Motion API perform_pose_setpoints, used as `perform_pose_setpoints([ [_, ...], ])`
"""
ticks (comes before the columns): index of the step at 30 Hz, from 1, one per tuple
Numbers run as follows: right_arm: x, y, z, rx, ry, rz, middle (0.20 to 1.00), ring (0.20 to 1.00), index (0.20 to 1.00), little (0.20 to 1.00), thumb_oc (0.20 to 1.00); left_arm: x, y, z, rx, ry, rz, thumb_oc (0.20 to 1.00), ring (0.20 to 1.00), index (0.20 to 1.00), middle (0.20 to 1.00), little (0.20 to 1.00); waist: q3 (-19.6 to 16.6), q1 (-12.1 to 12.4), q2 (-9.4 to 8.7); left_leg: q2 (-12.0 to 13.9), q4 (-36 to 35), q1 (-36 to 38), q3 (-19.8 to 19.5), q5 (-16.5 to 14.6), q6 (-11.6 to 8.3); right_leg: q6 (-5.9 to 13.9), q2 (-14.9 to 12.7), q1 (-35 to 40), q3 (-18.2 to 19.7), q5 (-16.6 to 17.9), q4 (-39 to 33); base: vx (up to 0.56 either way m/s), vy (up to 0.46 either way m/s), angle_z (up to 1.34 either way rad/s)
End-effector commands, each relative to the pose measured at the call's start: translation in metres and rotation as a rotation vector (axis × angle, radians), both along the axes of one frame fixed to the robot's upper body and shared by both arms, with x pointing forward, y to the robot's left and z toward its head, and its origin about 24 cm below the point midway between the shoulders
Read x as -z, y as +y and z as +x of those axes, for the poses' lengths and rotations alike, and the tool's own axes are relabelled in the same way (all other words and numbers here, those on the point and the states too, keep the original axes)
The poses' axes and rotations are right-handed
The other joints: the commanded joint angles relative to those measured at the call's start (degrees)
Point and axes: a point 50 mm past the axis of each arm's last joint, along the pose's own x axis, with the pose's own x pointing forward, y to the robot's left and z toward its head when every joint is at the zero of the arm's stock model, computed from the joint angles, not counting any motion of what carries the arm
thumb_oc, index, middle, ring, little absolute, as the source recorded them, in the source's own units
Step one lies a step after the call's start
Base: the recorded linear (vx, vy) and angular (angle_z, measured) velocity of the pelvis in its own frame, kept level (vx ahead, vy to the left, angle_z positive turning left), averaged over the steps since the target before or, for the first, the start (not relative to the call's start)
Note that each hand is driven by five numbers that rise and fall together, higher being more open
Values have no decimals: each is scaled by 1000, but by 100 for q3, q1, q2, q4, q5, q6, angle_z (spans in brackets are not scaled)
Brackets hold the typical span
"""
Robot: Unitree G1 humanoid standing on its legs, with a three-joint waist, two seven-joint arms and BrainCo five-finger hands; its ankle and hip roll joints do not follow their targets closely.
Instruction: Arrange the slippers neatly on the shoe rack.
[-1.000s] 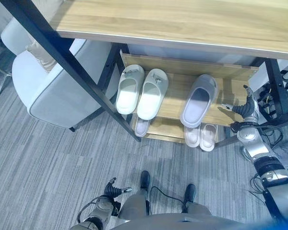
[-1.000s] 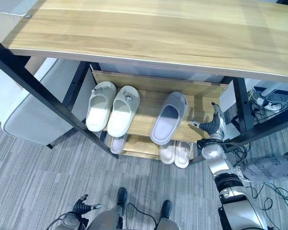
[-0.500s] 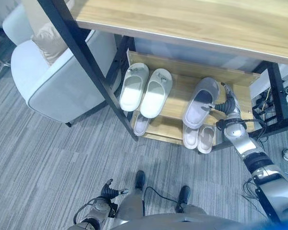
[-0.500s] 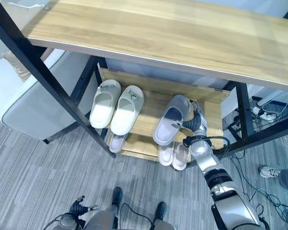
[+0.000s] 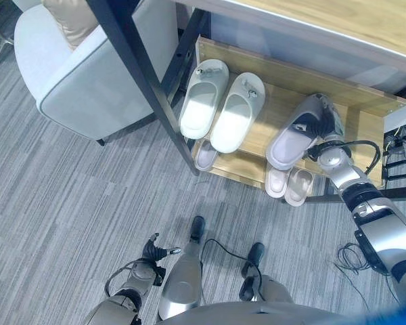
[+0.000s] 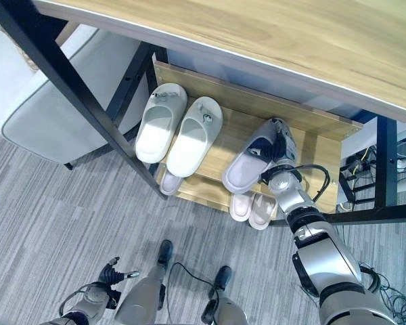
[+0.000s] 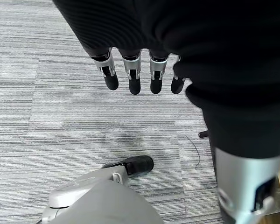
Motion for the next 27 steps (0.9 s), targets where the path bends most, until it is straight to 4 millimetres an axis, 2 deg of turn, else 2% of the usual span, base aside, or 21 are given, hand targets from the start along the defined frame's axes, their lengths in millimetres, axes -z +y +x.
perform_pose_setpoints([
  [1, -7, -11, 2, 28, 5, -35, 200, 200, 200, 200, 200, 2, 3, -3, 1, 22, 23, 1000, 1000, 1000, 1000, 1000, -128, 114, -66, -146, 31, 257, 330, -661, -72, 281, -118, 137, 92, -198, 250, 0, 0, 0],
  [5, -4, -10, -1, 37, -18, -44, 200, 200, 200, 200, 200, 1, 3, -2, 3, 20, 28, 1000, 1000, 1000, 1000, 1000, -130, 73, -44, -136, 31, 300, 368, -678, -66, 271, -116, 151, 114, -231, 266, 0, 0, 0],
  [8, -10, -4, -9, -6, -104, -80, 200, 200, 200, 200, 200, 2, 1, -2, 1, 23, 21, 1000, 1000, 1000, 1000, 1000, -179, -24, -17, -120, 31, 373, 403, -721, -40, 263, -118, 168, 146, -267, 304, 15, 14, -3],
  [11, -14, -6, -27, -28, -200, -70, 200, 200, 200, 200, 200, 2, -1, -3, -3, 17, 17, 1000, 1000, 1000, 1000, 1000, -210, -127, 27, -105, 31, 477, 432, -753, -25, 267, -113, 217, 178, -304, 341, -2, 6, -3],
  [12, -23, -2, -38, -60, -289, -63, 200, 200, 200, 200, 200, 1, -1, 0, -4, 7, 18, 1000, 1000, 1000, 1000, 1000, -206, -175, 51, -87, 31, 505, 441, -755, -23, 269, -107, 232, 186, -324, 357, -46, -44, -2],
  [14, -21, 2, -57, -116, -332, -54, 200, 200, 200, 200, 200, 1, -1, -1, -10, 8, 14, 1000, 1000, 1000, 1000, 1000, -261, -282, 66, -56, 31, 624, 467, -798, -14, 244, -76, 311, 205, -399, 398, -5, -75, -5],
  [16, -8, 7, -77, -179, -303, 3, 200, 200, 200, 200, 200, 6, -2, -11, -14, 38, 8, 1000, 1000, 1000, 1000, 1000, -334, -368, 59, -11, 31, 779, 497, -822, -32, 221, -36, 437, 209, -476, 445, 8, -98, -14],
  [18, 24, 21, -106, -265, -206, 176, 200, 200, 200, 200, 200, 10, -2, -22, -40, 71, -8, 1000, 1000, 1000, 1000, 1000, -414, -557, 127, 40, 31, 983, 555, -843, -57, 170, 19, 580, 244, -605, 533, -14, -107, -20],
  [19, 32, 24, -113, -284, -167, 213, 200, 200, 200, 200, 200, 12, -2, -26, -48, 80, -11, 1000, 1000, 1000, 1000, 1000, -440, -582, 148, 50, 31, 1019, 564, -840, -63, 153, 31, 613, 241, -634, 539, -30, -116, -12],
  [20, 49, 28, -128, -311, -87, 243, 200, 200, 200, 200, 200, 13, -1, -30, -59, 87, -17, 1000, 1000, 1000, 1000, 1000, -467, -620, 195, 75, 31, 1078, 565, -838, -80, 122, 52, 664, 224, -692, 580, -46, -111, -10],
  [22, 77, 35, -145, -324, 18, 499, 200, 200, 200, 200, 200, 12, 2, -31, -90, 73, -28, 1000, 1000, 1000, 1000, 1000, -517, -698, 301, 117, 31, 1185, 583, -814, -120, 66, 118, 745, 262, -746, 589, -47, -105, -9],
  [25, 89, 42, -150, -378, 105, 457, 200, 200, 200, 200, 200, 10, 6, -30, -149, 44, -51, 1000, 1000, 1000, 1000, 1000, -573, -657, 417, 211, 31, 1224, 492, -730, -189, -12, 232, 888, 193, -859, 540, -65, -142, -4],
  [27, 88, 47, -148, -420, 116, 415, 200, 200, 200, 200, 200, 16, 6, -47, -163, 95, -41, 1000, 1000, 1000, 1000, 1000, -491, -535, 493, 291, 76, 1216, 334, -616, -282, -129, 292, 957, 29, -1075, 710, -108, -163, 19],
])
